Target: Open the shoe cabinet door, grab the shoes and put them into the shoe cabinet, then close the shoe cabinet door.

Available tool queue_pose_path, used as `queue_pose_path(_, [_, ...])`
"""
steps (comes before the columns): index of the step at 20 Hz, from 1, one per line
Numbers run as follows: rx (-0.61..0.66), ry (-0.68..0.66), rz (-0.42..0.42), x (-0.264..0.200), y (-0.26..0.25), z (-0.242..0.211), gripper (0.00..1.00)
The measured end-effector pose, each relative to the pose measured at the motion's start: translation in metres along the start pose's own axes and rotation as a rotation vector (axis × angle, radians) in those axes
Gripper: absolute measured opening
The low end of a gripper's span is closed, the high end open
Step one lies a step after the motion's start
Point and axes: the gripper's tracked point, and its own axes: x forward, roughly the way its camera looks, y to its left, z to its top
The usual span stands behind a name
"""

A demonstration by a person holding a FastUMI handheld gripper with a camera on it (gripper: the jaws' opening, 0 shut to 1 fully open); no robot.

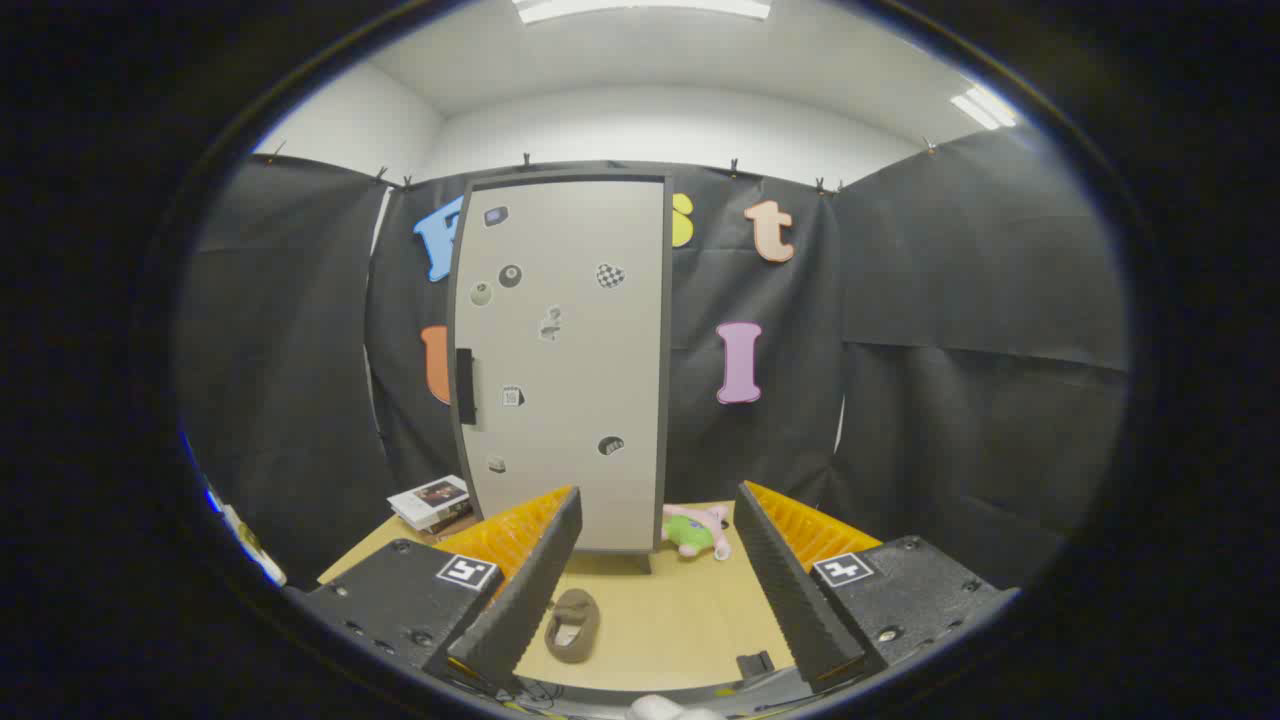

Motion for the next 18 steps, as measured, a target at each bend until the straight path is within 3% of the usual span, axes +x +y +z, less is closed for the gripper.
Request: queue_pose_path(18, [-0.006,-0.007,0.01,0.015,0.023,0.005,1.0])
